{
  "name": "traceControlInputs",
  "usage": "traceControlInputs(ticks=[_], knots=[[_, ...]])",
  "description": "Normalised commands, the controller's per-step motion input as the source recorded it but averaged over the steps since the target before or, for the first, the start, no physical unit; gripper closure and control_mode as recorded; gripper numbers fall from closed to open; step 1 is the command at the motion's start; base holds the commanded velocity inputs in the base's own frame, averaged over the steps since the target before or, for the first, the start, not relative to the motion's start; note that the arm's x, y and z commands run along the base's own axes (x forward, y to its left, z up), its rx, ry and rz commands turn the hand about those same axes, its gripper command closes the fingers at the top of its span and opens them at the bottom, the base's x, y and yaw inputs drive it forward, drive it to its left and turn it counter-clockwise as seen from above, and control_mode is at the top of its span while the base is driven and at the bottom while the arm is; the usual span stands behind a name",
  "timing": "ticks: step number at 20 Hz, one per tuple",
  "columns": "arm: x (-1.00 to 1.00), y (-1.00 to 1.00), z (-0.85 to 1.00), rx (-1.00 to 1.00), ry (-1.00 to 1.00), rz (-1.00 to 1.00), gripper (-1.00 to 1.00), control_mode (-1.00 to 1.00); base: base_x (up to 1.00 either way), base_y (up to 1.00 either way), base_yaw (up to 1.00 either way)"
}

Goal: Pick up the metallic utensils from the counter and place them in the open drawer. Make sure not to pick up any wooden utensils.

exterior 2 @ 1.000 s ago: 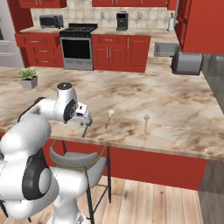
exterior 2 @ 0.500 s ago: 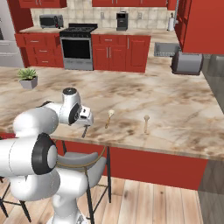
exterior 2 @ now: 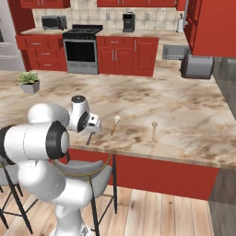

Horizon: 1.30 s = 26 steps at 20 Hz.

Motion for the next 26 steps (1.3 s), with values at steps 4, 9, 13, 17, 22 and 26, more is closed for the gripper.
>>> traceControlInputs(ticks=[4, 9, 13, 17, 22, 26], knots=[[0.28, 0.00, -0.34, 0.00, 0.00, 0.00, -1.00, -1.00, 0.00, 0.00, 0.00], [0.28, 0.00, -0.44, 0.00, 0.00, 0.00, -1.00, -1.00, 0.00, 0.00, 0.00], [0.21, 0.00, -0.44, 0.00, 0.00, 0.00, -1.00, -1.00, 0.00, 0.00, 0.00], [0.26, 0.00, -0.44, 0.00, 0.00, 0.00, -1.00, -1.00, 0.00, 0.00, 0.00], [0.29, 0.00, -0.45, 0.00, 0.00, 0.00, -1.00, -1.00, 0.00, 0.00, 0.00], [0.26, 0.00, -0.52, 0.00, 0.00, 0.00, 1.00, -1.00, 0.00, 0.00, 0.00]])
